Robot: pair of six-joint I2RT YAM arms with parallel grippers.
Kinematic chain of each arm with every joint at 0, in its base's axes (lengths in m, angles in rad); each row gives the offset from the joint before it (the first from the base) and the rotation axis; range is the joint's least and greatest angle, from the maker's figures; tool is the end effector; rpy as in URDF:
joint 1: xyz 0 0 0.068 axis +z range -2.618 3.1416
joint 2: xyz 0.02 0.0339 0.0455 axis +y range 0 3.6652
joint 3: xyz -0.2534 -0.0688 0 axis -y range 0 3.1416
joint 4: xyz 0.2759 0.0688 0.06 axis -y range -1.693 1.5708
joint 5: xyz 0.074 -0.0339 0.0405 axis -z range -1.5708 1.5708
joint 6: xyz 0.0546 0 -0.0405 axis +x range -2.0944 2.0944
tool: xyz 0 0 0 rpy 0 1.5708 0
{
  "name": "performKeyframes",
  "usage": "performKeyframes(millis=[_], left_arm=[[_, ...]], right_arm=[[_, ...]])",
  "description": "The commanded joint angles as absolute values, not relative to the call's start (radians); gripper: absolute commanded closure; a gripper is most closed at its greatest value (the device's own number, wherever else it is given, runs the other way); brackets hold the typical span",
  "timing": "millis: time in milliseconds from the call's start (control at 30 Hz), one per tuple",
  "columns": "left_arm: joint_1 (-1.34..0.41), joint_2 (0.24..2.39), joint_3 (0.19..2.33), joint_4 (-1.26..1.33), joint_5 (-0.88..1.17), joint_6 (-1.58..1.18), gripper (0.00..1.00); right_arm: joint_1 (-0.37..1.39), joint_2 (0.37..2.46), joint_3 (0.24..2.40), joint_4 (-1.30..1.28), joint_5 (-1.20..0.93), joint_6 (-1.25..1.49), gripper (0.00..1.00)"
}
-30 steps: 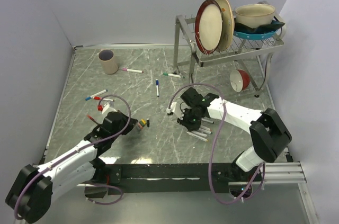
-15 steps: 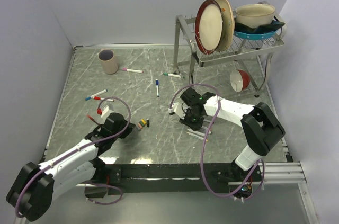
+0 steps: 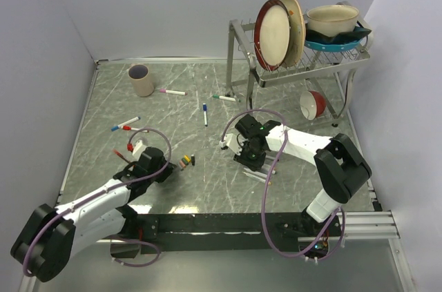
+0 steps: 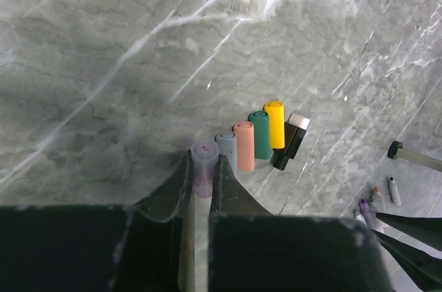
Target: Open the pen caps
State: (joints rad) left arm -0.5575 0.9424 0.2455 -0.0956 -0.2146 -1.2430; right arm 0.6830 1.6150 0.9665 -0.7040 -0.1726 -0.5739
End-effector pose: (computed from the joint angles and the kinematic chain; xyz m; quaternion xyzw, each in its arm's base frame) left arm 0.1848 -0.1015 0.0967 -0.3474 0.8527 -0.2340 0.3120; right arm 0.2384 0.2061 0.1231 -0.5898 0.7956 0.0915 0.1037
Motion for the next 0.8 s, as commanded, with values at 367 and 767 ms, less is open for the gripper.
performKeyframes(millis=[367,767], left_arm=[[-0.552,1.000,0.287,-0.081,-0.195,-1.256,0.66],[-0.548,0.933,0.365,-0.146,-0.282,-1.160,0.25]], right_arm=[[0.678,1.597,0.989,-0.730,-0.176,-0.583,0.64],[0.677,1.568,0.996,-0.744,-0.202,-0.597,0.61]])
